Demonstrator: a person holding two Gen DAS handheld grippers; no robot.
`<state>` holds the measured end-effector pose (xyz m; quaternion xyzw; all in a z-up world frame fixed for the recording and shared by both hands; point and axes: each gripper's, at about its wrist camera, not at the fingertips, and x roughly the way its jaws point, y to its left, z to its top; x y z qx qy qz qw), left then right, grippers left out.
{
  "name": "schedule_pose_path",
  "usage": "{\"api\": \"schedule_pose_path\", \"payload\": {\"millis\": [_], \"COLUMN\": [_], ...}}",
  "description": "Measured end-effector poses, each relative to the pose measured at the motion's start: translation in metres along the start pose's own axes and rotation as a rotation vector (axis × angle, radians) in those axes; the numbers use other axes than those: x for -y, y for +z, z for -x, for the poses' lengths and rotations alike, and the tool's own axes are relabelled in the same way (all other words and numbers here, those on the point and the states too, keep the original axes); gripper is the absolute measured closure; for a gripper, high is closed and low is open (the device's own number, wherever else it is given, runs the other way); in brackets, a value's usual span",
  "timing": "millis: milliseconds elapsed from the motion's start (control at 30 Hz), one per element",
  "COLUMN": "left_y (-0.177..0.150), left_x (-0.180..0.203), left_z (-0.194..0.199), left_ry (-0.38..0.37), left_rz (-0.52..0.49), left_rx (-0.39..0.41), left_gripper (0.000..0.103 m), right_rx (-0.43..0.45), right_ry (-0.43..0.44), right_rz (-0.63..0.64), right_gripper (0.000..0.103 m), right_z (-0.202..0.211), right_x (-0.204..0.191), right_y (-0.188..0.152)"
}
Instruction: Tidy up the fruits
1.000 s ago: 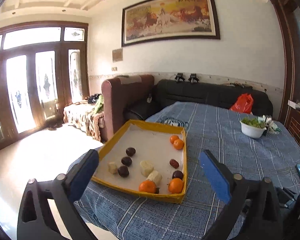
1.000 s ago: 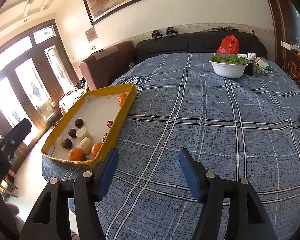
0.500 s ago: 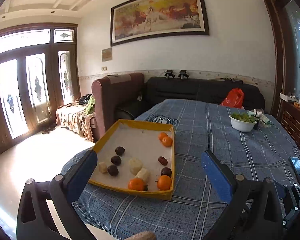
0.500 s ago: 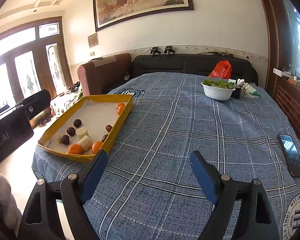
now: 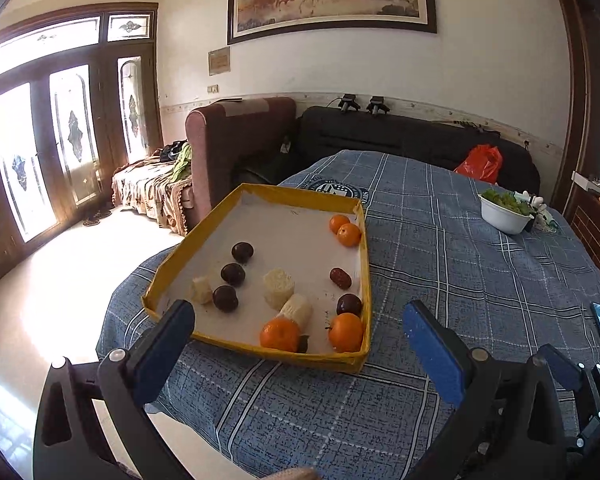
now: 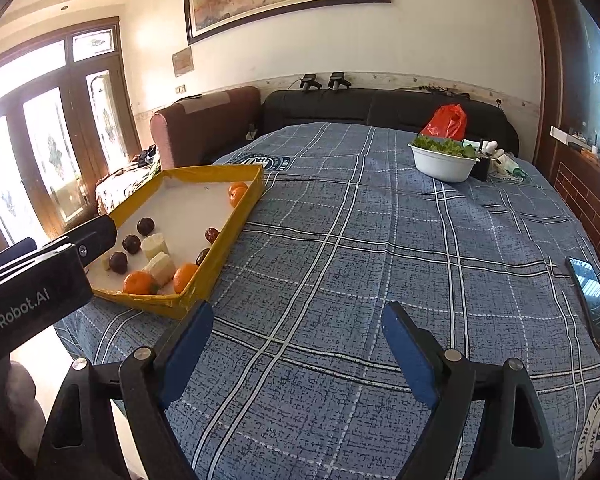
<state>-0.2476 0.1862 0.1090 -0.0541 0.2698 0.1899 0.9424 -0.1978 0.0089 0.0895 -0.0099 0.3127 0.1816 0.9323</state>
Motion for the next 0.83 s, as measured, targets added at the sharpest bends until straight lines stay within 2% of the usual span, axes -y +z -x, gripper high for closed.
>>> {"api": "schedule_pose_path", "payload": {"millis": [633, 833], "left_y": [-0.004, 0.005], "left_x": [0.005, 0.019], "left_z": [-0.030, -0.041], "left_ry": [-0.065, -0.096], "left_rz": [-0.009, -0.040], "left_rx": [-0.110, -0.153], "left_gripper": [0.000, 0.000], "right_rx": [-0.042, -0.040], "right_ry": [0.007, 0.005], "right_rz": [0.030, -0.017], "right_gripper": [0.012, 0.012], "right_z": [-0.024, -0.025], "right_x": [-0.016, -0.005], "right_y": [0.005, 0.011]}}
